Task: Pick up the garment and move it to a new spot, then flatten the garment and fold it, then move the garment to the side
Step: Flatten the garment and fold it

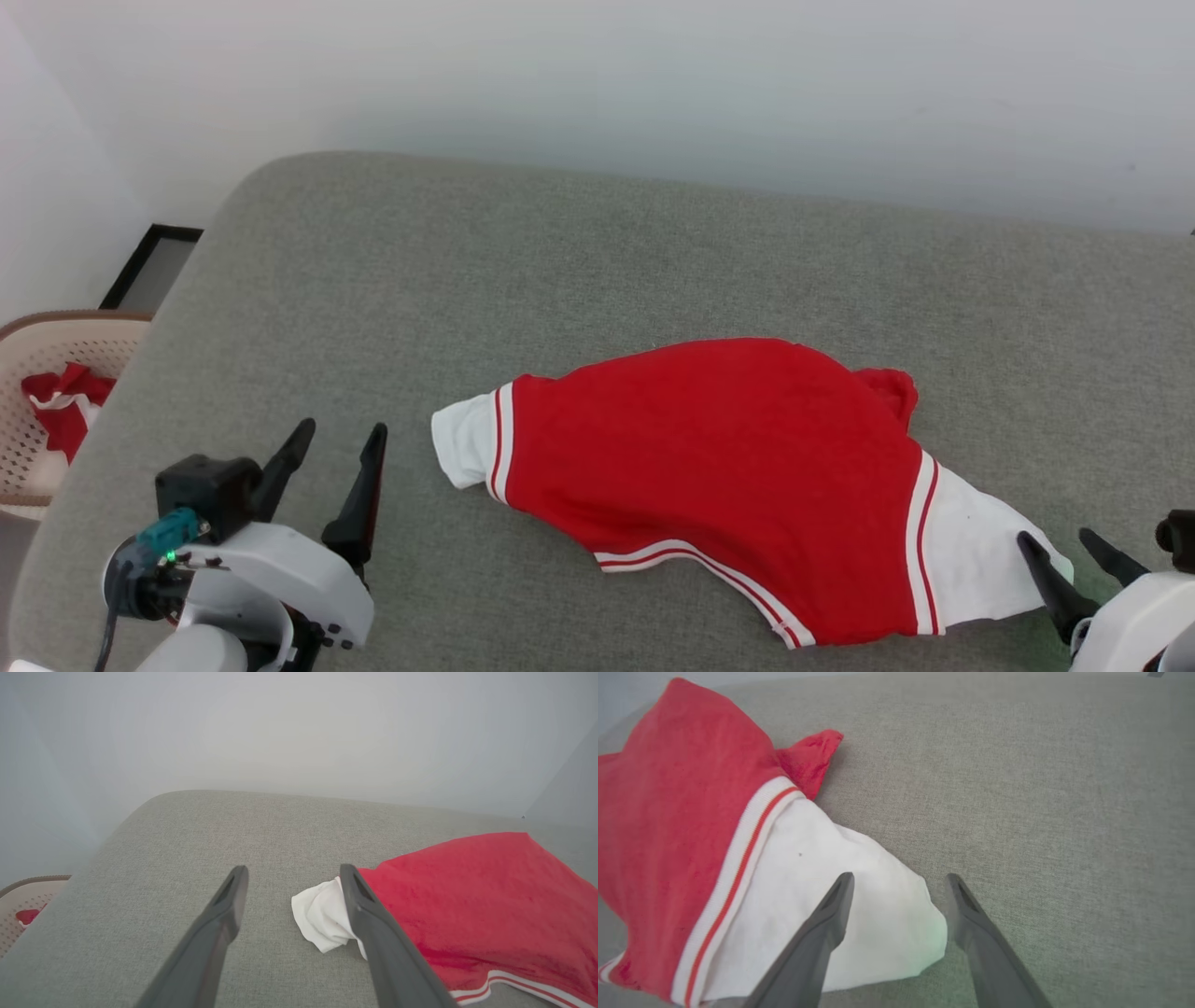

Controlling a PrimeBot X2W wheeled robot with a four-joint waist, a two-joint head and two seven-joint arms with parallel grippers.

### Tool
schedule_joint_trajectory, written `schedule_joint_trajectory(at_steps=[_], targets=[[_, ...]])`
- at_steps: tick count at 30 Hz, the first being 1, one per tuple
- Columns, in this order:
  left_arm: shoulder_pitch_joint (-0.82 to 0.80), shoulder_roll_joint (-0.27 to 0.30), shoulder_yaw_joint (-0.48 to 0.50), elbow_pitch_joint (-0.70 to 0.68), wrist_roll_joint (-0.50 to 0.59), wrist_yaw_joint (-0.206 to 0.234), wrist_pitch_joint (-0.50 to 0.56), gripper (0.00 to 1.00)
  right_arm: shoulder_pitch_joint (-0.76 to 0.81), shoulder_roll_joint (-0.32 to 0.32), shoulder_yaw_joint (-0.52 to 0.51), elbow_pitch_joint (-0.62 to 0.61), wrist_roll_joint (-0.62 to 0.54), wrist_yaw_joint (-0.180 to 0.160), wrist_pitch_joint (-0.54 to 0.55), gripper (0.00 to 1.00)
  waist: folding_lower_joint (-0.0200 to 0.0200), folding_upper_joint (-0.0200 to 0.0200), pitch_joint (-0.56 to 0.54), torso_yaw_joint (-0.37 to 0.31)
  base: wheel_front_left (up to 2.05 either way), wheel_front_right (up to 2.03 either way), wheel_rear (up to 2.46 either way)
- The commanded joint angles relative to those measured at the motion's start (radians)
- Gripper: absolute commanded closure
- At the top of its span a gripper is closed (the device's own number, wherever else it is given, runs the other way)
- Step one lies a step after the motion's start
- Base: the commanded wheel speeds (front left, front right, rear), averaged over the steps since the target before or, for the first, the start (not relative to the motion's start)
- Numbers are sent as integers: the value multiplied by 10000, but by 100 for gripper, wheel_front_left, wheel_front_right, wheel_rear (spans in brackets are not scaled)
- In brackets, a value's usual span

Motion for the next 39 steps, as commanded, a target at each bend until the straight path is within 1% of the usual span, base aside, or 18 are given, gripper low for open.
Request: schedule_joint_trajectory(at_steps=[1, 8, 10, 11, 12, 14, 20, 24, 29, 33, 39], targets=[[-12, -32, 0, -30, 40, 45, -57, 0, 91, 61, -178, 34, -114, -12, 256, 0, 0, 0, 56, -4, 0, 0, 0], [-94, -98, -55, -31, 63, 63, -111, 0, 192, 168, -599, 304, 25, -12, 1589, 0, 0, 0, 195, 18, 0, 0, 0], [-117, -107, -76, -15, 68, 60, -100, 0, 193, 238, -506, 357, 80, -12, 2025, 0, 0, 0, 212, 22, 0, 0, 0], [-124, -114, -88, -5, 70, 58, -97, 0, 184, 229, -449, 367, 50, -12, 2163, 54, 0, 0, 219, 28, 0, 0, 0], [-125, -124, -99, 5, 67, 51, -105, 0, 167, 204, -420, 367, 9, -12, 2238, 100, 0, 0, 223, 31, 0, 0, 0], [-138, -136, -118, 23, 52, 20, -119, 0, 143, 129, -353, 382, -48, -12, 2352, 100, 0, 0, 221, 36, 0, 0, 0], [-106, -133, -145, 90, 18, -14, -159, 0, -134, -129, -632, 360, -217, -12, 1983, 100, 0, 0, 148, 18, 0, 0, 0], [-82, -106, -160, 135, -9, -41, -163, 0, -315, -425, -891, 465, -331, -12, 1786, 100, 0, 0, 69, -12, 0, 0, 0], [-106, -80, -218, 164, -8, -95, -134, 0, -454, -859, -1288, 532, -480, -12, 1819, 100, 0, 0, 3, -41, 0, 0, 0], [-131, -51, -235, 186, -24, -109, -132, 0, -518, -1061, -1713, 641, -761, -12, 1947, 100, 0, 0, 6, -68, 0, 0, 0], [-278, -102, -279, 213, -20, -171, -148, 0, -649, -1324, -2228, 1195, -1096, -12, 2061, 100, 0, 0, 89, -49, 0, 0, 0]])
